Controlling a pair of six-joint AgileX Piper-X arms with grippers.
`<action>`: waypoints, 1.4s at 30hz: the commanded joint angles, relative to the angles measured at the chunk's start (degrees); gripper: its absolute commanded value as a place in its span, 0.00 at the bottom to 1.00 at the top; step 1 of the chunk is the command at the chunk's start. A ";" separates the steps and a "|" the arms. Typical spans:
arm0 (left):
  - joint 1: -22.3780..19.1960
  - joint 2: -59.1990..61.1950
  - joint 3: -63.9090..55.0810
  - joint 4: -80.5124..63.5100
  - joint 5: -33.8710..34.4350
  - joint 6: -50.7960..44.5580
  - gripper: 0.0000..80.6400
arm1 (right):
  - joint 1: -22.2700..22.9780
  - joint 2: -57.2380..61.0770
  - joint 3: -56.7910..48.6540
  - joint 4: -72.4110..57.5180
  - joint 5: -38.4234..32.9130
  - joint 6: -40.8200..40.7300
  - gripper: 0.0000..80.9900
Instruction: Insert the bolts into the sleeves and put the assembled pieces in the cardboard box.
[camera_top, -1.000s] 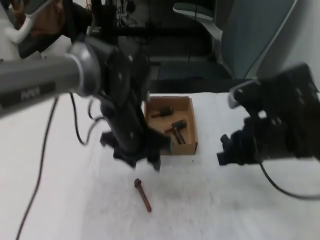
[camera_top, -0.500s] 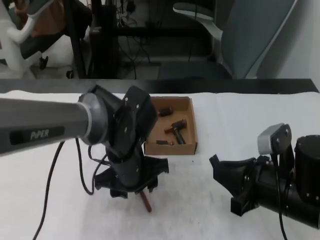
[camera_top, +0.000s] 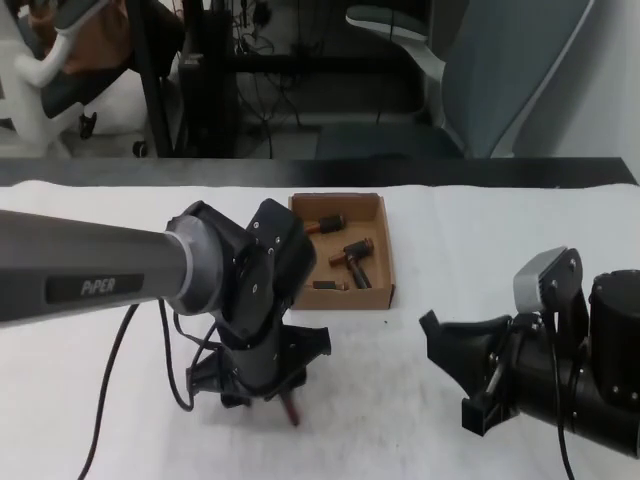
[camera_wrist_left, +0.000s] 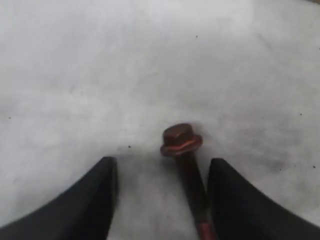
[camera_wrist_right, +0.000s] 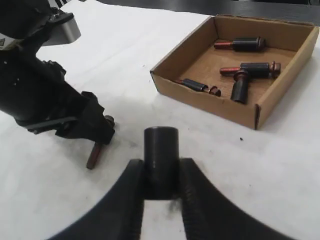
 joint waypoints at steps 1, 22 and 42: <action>-0.20 2.85 0.57 -2.22 1.34 2.01 0.34 | -0.01 -0.39 -0.30 5.96 -0.53 1.79 0.01; -0.20 -7.12 0.46 -11.22 11.62 21.51 0.02 | -0.01 -0.19 -1.33 44.45 20.06 8.07 0.56; -2.47 -15.55 6.49 -12.21 12.83 29.19 0.02 | 3.65 6.16 -9.66 51.86 25.01 0.31 0.01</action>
